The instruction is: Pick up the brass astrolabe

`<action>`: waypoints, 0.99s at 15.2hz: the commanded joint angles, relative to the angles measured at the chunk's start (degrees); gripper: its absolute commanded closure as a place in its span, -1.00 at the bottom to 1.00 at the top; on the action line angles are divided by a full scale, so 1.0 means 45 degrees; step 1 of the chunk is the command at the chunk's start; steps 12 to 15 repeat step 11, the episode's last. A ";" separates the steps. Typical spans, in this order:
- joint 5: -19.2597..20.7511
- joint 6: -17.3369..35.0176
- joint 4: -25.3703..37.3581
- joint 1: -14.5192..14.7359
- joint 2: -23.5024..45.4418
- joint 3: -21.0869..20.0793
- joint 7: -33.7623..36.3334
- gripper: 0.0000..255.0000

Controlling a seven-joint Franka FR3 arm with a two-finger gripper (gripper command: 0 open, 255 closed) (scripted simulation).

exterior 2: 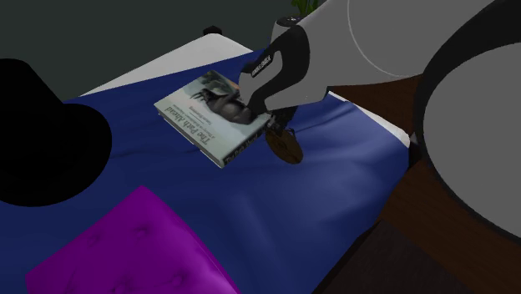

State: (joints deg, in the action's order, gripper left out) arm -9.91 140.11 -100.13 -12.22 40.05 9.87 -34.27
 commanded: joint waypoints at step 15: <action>0.0264 -0.1116 -0.0135 0.0155 -0.1255 0.0229 0.0154 1.00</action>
